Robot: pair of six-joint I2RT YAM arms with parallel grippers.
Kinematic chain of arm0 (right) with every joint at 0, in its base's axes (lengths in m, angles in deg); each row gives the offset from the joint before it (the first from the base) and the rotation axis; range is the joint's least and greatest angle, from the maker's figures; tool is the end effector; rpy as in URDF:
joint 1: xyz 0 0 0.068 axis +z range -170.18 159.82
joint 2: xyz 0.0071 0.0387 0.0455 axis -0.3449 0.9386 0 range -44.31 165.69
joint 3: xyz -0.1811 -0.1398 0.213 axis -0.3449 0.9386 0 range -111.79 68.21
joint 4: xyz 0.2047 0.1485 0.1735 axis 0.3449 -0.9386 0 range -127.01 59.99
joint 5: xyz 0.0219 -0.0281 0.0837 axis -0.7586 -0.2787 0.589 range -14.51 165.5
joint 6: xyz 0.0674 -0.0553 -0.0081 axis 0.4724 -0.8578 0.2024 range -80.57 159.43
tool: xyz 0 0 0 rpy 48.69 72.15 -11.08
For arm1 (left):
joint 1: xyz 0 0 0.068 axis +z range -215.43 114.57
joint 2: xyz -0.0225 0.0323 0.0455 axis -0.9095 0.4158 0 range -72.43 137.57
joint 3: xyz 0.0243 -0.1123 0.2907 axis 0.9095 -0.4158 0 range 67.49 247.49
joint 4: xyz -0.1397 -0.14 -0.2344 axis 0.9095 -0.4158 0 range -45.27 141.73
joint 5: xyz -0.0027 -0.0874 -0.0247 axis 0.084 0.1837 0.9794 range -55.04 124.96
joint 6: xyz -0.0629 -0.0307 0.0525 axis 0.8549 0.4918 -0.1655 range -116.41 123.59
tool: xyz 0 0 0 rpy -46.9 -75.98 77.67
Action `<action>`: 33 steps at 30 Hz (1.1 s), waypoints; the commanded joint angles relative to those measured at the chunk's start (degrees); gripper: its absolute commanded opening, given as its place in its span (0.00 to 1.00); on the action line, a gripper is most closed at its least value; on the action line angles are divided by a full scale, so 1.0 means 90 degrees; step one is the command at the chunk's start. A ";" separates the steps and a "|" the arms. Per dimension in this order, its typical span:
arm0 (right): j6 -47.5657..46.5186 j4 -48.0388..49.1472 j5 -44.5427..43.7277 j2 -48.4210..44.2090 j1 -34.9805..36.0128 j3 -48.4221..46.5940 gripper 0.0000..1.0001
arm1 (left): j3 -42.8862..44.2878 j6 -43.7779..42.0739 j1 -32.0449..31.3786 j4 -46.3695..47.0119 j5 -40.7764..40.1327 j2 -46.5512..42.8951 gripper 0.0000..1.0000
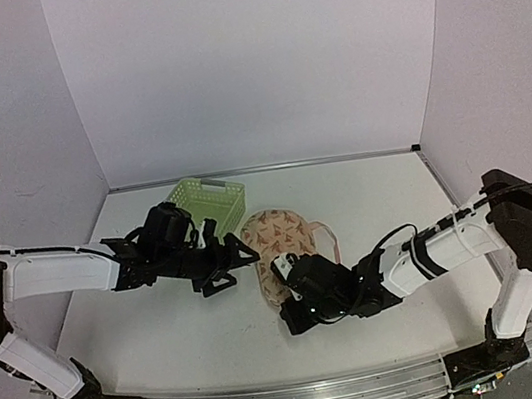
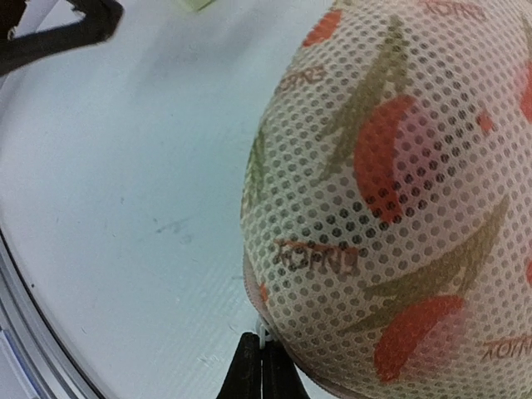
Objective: Unzip the laundry bag and remove the bra
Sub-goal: Hold the laundry bag at the center of the board.
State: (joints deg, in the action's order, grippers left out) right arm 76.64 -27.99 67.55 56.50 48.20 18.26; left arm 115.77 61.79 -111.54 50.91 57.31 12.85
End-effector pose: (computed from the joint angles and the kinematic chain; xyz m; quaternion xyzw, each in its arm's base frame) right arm 0.1603 0.3753 0.1102 -0.2274 0.9062 0.2400 0.2637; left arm 0.2422 -0.2942 0.1997 -0.0080 0.8852 -0.4475 0.1272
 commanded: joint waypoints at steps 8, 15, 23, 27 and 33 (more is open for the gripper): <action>-0.0215 0.0615 0.0162 0.0395 -0.0010 -0.0822 0.00 | -0.0279 0.0975 -0.0336 0.1477 -0.0116 0.0769 0.78; -0.0082 0.0644 -0.0003 0.0257 -0.0018 -0.0621 0.00 | -0.0792 0.1349 -0.0293 0.1595 -0.0324 0.0743 0.72; 0.0025 0.0721 0.0085 0.0300 -0.0020 -0.0496 0.00 | -0.1407 0.1473 -0.0239 0.1627 -0.0995 -0.0499 0.75; 0.0021 0.0723 0.0101 0.0276 -0.0018 -0.0476 0.00 | -0.1499 0.1480 -0.0221 0.1624 -0.1173 -0.0825 0.77; -0.0004 0.0865 0.0277 0.0158 -0.0025 -0.0400 0.00 | -0.1312 0.1432 -0.0209 0.1632 -0.0896 -0.0477 0.77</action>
State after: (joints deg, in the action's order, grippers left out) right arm 76.70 -24.43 69.69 61.40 48.09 14.50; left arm 102.17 74.57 -113.74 64.53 48.67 7.12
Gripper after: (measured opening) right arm 0.009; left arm 0.771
